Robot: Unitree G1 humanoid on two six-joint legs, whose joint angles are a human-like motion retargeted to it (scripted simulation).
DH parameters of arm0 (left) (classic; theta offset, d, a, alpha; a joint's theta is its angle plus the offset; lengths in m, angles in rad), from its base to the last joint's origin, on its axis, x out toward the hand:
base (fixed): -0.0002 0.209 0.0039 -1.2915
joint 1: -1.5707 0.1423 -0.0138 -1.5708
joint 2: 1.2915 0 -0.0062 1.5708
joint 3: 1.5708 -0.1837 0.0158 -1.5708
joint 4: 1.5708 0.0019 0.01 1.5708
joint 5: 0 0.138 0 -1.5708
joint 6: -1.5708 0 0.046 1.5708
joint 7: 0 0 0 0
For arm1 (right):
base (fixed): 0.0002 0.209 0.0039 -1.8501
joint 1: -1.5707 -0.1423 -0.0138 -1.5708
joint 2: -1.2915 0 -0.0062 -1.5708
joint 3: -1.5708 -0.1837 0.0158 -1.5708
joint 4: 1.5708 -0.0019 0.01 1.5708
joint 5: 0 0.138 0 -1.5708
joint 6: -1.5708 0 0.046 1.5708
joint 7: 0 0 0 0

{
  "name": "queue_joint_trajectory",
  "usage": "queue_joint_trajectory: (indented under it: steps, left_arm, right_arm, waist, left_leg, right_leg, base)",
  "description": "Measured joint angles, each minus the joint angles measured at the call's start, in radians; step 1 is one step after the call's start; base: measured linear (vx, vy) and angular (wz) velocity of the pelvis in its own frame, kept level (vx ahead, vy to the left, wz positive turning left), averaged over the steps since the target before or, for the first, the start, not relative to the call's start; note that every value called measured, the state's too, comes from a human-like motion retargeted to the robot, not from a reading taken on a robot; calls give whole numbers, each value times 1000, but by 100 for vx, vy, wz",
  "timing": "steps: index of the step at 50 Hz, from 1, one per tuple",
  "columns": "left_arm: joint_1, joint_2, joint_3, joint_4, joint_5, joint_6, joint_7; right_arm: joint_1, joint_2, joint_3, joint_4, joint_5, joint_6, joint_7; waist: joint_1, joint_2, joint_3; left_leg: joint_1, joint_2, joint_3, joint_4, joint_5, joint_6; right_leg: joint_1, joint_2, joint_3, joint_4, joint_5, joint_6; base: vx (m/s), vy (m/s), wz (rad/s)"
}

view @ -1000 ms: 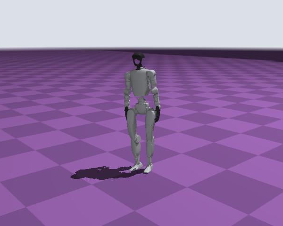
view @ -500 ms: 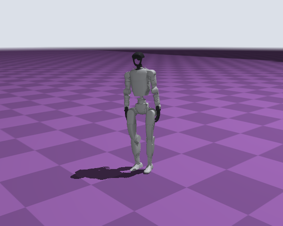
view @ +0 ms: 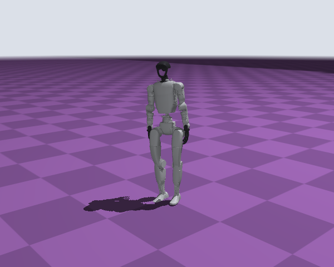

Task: In place motions

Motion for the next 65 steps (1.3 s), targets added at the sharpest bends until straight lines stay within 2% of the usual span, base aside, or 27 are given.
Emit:
queue_joint_trajectory:
  steps: [65]
  left_arm:
    - [6,-8,-2,-6,-8,8,23]
  right_arm:
    - [6,-8,4,4,-16,-2,6]
  waist:
    - [-14,-3,3]
  left_leg:
    - [-19,6,25,16,-9,-4]
  right_leg:
    - [-24,-5,17,12,53,-10]
  base:
    - [0,0,-1]
